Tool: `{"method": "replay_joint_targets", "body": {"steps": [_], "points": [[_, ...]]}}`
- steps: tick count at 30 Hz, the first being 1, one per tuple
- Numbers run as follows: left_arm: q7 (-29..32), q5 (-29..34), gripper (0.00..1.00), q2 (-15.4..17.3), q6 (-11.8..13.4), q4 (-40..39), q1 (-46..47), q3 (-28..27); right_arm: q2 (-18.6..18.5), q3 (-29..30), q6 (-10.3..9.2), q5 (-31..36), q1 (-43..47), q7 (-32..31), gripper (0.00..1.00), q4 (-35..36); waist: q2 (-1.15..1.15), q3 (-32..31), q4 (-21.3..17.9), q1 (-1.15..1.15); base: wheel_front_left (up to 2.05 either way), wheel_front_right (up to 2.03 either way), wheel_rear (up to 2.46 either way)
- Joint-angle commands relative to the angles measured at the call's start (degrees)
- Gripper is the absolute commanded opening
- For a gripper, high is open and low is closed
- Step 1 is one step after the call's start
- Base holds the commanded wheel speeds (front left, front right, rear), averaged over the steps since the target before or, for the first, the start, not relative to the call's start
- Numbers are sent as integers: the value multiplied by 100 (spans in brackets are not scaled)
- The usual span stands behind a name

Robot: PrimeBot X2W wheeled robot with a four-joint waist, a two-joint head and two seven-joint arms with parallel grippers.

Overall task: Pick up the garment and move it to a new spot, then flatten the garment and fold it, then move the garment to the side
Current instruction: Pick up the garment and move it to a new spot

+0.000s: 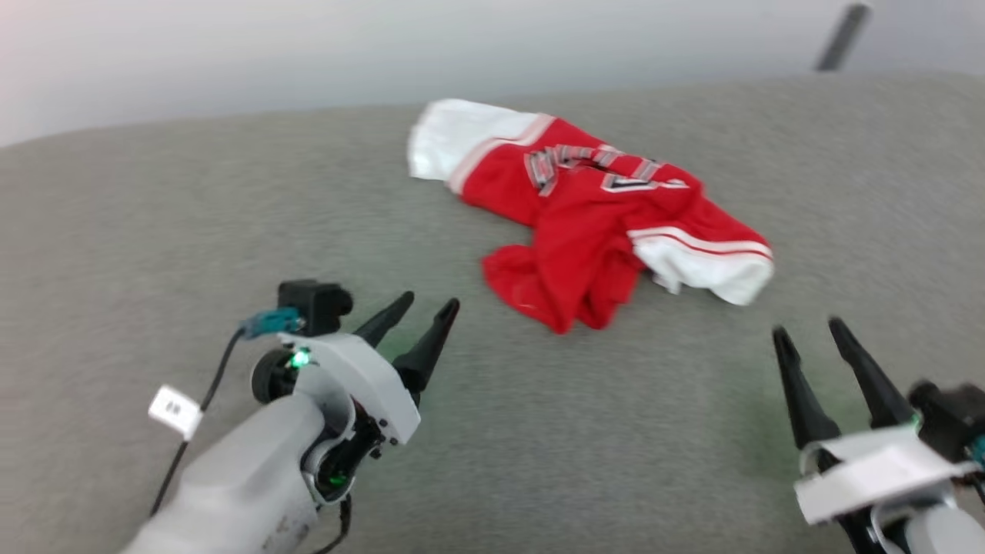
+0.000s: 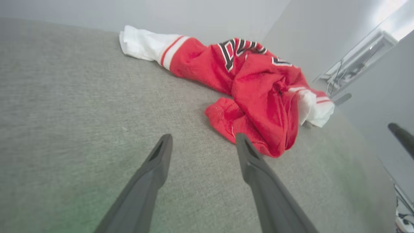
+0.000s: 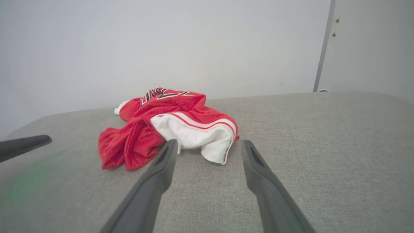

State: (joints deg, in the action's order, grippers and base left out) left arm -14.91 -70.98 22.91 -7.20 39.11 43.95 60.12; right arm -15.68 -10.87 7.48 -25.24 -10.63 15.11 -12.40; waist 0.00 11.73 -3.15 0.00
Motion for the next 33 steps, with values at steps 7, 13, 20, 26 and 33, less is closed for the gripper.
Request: {"method": "replay_joint_targets", "body": {"steps": [7, 13, 20, 26, 33], "points": [[-20, 1108, 100, -16, 210, -404, -1402, -1835, -97, 310, 2, -88, 530, 4, 100, 78, 0, -511, 860, 0, 0, 0, 0], [-21, 1995, 100, -57, 293, -956, -2614, -3161, -116, 499, 2, -70, 741, 4, 100, 152, 0, -671, 850, 0, 0, 0, 0], [-22, 3237, 100, -114, 445, -1810, -3541, -4329, -156, 699, 2, -70, 865, 4, 100, 250, 0, -838, 730, 0, 0, 0, 0], [-22, 4400, 100, -385, 548, -2739, -4027, -5112, -203, 795, 2, 5, 721, 4, 100, 452, 0, -875, 554, 0, 0, 0, 0], [-22, 5187, 100, -862, 369, -3313, -4372, -5731, -123, 901, 2, 107, 708, 4, 100, 702, 0, -868, 446, 0, 0, 0, 0]]}}
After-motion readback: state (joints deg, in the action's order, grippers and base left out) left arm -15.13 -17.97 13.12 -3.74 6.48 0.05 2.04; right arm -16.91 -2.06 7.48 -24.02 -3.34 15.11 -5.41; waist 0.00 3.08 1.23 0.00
